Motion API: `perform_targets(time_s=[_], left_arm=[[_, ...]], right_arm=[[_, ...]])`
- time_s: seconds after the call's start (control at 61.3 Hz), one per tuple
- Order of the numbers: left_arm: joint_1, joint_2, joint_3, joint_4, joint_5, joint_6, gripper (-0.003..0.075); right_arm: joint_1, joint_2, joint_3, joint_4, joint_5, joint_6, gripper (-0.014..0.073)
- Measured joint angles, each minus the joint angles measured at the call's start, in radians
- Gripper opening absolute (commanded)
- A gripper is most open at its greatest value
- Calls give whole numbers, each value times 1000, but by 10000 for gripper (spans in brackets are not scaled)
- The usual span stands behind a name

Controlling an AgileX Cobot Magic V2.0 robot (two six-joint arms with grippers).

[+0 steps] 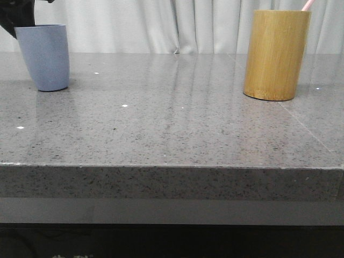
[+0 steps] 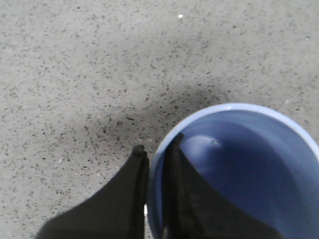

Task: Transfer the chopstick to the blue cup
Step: 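Grasp the blue cup with the left gripper and carry it toward the bamboo cup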

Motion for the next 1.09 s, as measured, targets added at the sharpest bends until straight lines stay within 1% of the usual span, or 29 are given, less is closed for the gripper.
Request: perform_targets(time_s=[0.114,0.245,0.326,0.555,0.75,0.962,1.093], left_arm=[[4,0,-14,-12,5,2,-19],[-23,4,-55,-12,42,2,-19],[-64,4,-95,-12,56,2,-19],[-222,6,-178,-19,58,2,-19],[-346,43,-256,-26,65,2,-19],[-414,131,-321,-26,82,2,-19],[-429,174,-326,-30,82,2,-19]], right_arm=[[0,0,0,0,0,0,570],[0,0,0,0,2,0,570],[0,0,0,0,2,0,570],[0,0,0,0,2,0,570],[0,0,0,0,2,0,570],[0,0,0,0,4,-2,570],[0,0,0,0,5,-2,570]])
